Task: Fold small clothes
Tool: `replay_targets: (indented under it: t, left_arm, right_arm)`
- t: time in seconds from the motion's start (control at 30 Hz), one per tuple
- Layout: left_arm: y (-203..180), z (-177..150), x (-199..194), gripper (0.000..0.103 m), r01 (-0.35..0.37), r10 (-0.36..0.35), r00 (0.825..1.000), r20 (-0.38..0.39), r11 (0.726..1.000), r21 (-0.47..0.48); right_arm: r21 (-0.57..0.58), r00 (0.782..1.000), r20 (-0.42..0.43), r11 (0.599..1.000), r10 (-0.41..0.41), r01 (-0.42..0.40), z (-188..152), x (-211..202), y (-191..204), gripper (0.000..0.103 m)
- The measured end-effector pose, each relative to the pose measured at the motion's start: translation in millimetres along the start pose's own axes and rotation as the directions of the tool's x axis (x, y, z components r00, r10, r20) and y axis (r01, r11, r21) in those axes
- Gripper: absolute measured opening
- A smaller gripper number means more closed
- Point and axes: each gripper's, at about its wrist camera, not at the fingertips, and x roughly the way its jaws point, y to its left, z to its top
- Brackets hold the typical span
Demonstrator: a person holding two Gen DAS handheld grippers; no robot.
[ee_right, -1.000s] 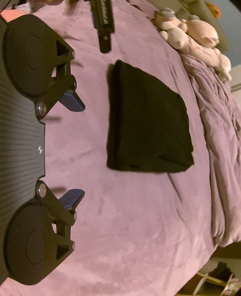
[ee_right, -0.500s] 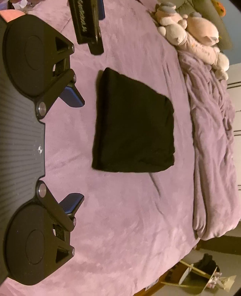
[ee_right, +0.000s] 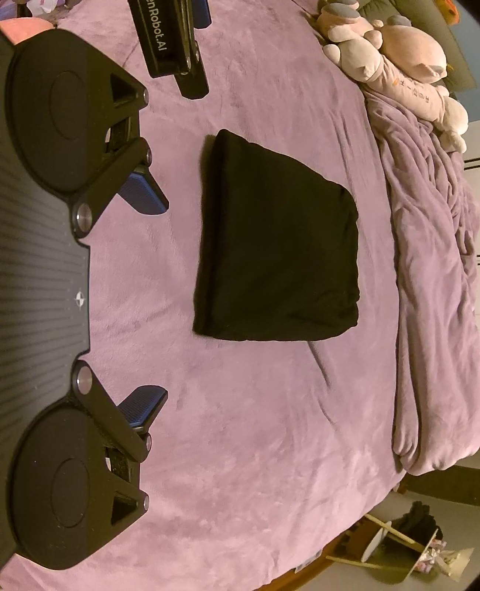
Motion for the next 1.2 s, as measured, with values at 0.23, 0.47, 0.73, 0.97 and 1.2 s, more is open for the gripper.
replay_targets:
  t: [0.23,0.47,0.73,0.97,1.2]
  left_arm:
    - [1.6,0.8,-1.0,0.096,0.003,-0.003,1.000,-0.001,1.000,0.000]
    - [1.0,0.8,-2.1,0.096,0.005,-0.005,1.000,-0.003,1.000,-0.003]
    - [-2.6,-0.9,-3.3,0.096,0.004,-0.004,1.000,-0.008,1.000,-0.003]
    - [-4.3,-1.9,-4.3,0.096,0.002,-0.002,1.000,-0.009,1.000,-0.005]
    - [-4.9,-2.4,-4.6,0.096,0.003,-0.003,1.000,-0.011,1.000,-0.006]
  right_arm:
    - [0.005,1.000,-0.009,1.000,0.004,-0.004,-1.0,0.5,-0.6,0.099]
    - [0.013,1.000,-0.010,1.000,0.006,-0.006,-1.3,-1.0,-0.9,0.099]
    - [0.018,1.000,-0.015,1.000,0.009,-0.009,-1.5,-1.4,-2.6,0.099]
    - [0.018,1.000,-0.015,1.000,0.012,-0.012,-1.9,-3.0,-3.9,0.099]
    - [0.022,1.000,-0.012,1.000,0.014,-0.014,-2.7,-4.6,-2.9,0.099]
